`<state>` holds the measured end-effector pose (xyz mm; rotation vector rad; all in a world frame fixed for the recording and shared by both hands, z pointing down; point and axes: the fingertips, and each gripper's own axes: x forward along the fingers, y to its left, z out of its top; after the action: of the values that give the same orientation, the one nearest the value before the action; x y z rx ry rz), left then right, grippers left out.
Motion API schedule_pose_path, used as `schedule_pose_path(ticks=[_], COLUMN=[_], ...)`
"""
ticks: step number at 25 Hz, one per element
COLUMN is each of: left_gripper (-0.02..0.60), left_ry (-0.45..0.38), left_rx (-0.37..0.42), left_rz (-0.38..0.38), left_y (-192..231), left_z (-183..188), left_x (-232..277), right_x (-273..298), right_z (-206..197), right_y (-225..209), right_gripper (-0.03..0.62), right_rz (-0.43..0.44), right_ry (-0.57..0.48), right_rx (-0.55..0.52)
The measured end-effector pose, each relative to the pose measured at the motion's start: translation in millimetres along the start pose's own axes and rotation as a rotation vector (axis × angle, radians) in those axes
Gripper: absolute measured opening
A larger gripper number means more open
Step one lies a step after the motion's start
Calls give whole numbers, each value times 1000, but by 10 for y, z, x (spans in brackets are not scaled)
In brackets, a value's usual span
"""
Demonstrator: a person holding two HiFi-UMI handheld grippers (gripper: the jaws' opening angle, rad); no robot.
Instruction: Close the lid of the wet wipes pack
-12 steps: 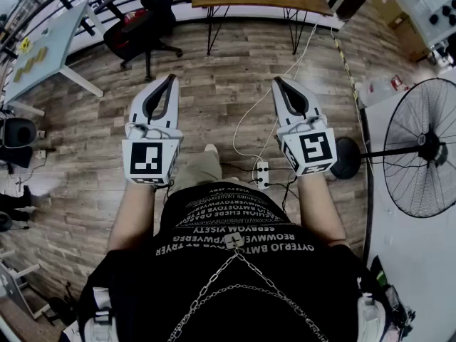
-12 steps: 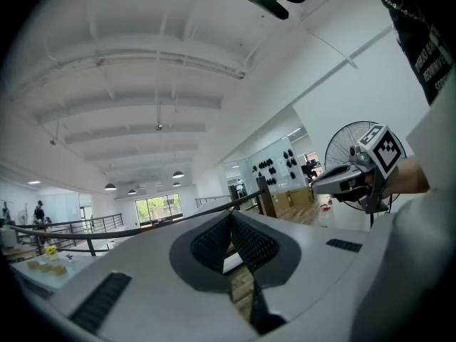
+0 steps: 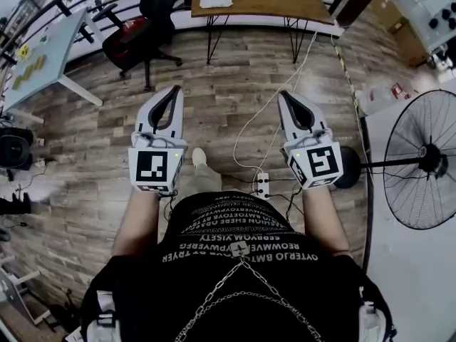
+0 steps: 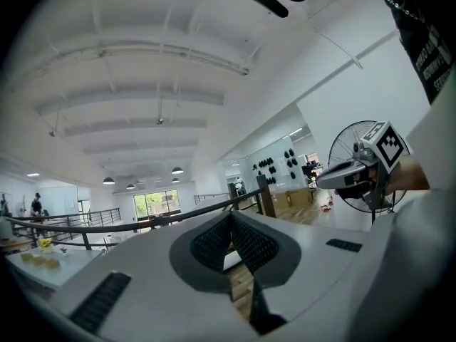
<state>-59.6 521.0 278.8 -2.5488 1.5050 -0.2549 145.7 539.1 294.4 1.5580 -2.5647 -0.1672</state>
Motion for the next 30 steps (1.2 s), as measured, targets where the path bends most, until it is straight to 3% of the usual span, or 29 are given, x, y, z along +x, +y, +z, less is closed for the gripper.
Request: schedule_pose_path(ticks=[7,22,30], left_gripper=[26,28,28], left_ry=[5,28,26], left_rx=[15,-17,-19], left_rz=[-31,-17,-16], left_y=[239,1289,1823], left_z=[-56,-322,-476], left_x=[449,1353,1572], right_x=[429,1834,2392], right_z=[-33,-107,-155], right_y=[-187,-311,-249], right_gripper=[15,17,17], right_rz=[-11,-16,-21], right_ry=[-5,31,67], right_rx=[22,42,42])
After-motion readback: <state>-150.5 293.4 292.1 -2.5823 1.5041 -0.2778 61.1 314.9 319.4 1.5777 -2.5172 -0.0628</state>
